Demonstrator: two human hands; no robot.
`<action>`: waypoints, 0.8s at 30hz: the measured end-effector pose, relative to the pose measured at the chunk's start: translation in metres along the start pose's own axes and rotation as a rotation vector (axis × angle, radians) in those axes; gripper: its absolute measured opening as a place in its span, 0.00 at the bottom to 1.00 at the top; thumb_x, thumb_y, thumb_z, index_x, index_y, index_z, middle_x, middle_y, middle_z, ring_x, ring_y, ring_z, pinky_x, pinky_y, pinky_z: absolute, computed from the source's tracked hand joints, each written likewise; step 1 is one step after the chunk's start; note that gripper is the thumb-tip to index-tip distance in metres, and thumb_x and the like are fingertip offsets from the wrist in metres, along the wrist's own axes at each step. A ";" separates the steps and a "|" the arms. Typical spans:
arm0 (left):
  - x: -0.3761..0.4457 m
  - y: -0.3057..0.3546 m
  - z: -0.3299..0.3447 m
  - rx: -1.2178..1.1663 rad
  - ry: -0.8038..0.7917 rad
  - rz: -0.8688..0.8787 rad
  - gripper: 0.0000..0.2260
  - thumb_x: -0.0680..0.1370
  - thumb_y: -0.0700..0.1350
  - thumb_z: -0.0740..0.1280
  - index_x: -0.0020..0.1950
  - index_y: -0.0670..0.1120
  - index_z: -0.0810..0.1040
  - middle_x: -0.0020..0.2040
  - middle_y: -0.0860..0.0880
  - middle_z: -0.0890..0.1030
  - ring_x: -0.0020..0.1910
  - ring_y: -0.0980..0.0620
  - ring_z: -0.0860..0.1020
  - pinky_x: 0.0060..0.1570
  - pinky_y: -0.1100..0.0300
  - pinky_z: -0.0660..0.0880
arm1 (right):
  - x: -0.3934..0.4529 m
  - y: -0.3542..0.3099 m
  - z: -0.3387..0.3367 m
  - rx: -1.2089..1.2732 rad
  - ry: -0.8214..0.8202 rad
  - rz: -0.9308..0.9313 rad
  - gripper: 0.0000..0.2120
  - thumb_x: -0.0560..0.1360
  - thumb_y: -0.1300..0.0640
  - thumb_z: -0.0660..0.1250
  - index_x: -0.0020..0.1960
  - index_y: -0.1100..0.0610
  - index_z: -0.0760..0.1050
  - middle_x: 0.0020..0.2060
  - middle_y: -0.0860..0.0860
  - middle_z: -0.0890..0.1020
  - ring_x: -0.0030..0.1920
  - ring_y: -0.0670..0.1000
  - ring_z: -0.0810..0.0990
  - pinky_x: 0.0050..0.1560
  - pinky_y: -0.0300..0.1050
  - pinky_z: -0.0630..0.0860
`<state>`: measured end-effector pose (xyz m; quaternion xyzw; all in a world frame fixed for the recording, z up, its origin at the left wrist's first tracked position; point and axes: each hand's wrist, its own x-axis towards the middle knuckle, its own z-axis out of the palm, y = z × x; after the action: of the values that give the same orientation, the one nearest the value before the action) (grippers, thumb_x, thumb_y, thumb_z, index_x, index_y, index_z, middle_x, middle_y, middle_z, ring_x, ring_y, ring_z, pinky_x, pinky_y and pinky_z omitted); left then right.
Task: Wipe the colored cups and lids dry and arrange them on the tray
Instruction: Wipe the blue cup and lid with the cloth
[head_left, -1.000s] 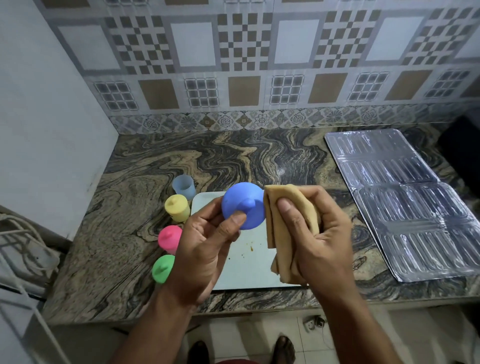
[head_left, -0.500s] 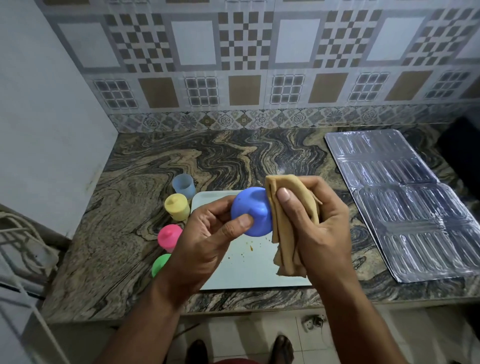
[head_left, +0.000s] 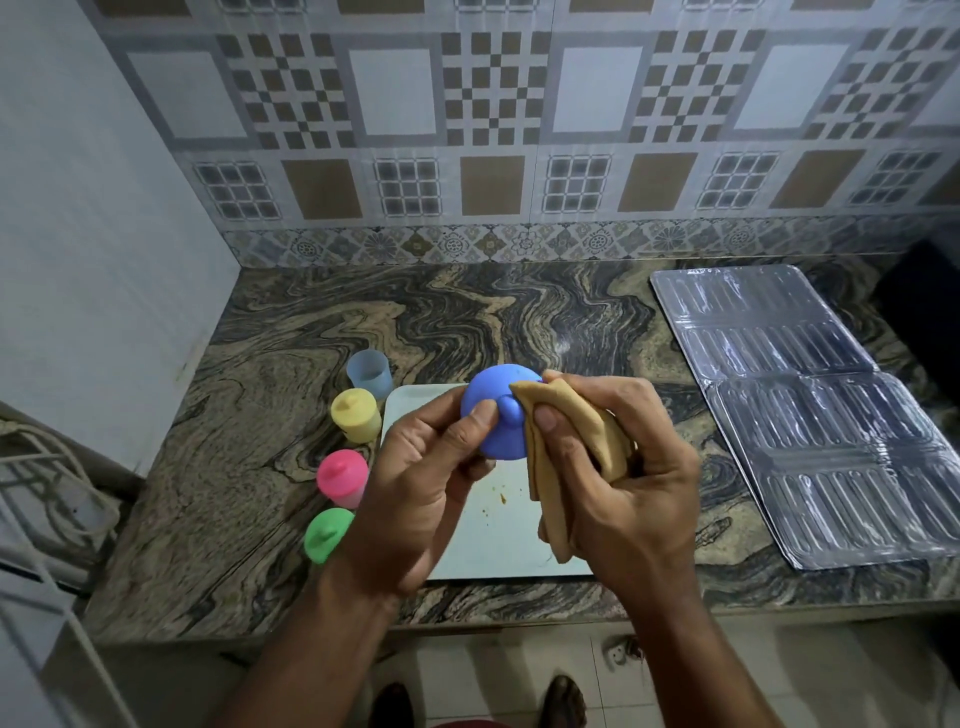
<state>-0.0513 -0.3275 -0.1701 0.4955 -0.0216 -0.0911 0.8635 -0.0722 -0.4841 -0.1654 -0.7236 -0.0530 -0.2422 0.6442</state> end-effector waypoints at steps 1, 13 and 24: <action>0.001 0.002 -0.003 0.070 -0.051 0.014 0.14 0.77 0.49 0.73 0.60 0.44 0.86 0.57 0.39 0.83 0.58 0.39 0.74 0.62 0.43 0.70 | 0.003 -0.001 -0.002 -0.018 0.000 -0.017 0.09 0.77 0.55 0.76 0.56 0.46 0.86 0.52 0.48 0.86 0.51 0.58 0.86 0.51 0.64 0.82; -0.009 -0.003 -0.011 0.301 -0.170 0.029 0.07 0.79 0.42 0.71 0.52 0.43 0.87 0.46 0.51 0.86 0.44 0.58 0.79 0.47 0.67 0.73 | 0.043 0.002 -0.014 -0.033 -0.011 0.054 0.04 0.78 0.61 0.76 0.52 0.55 0.86 0.41 0.45 0.87 0.41 0.43 0.84 0.44 0.40 0.80; -0.012 -0.013 0.004 0.026 0.048 0.079 0.11 0.78 0.45 0.72 0.57 0.43 0.87 0.53 0.44 0.86 0.53 0.48 0.79 0.57 0.55 0.74 | -0.007 -0.013 0.005 -0.125 0.007 -0.035 0.03 0.79 0.53 0.74 0.51 0.52 0.82 0.34 0.44 0.82 0.29 0.51 0.82 0.29 0.50 0.78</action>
<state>-0.0650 -0.3353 -0.1780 0.5077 -0.0213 -0.0447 0.8601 -0.0823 -0.4760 -0.1571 -0.7605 -0.0482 -0.2585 0.5937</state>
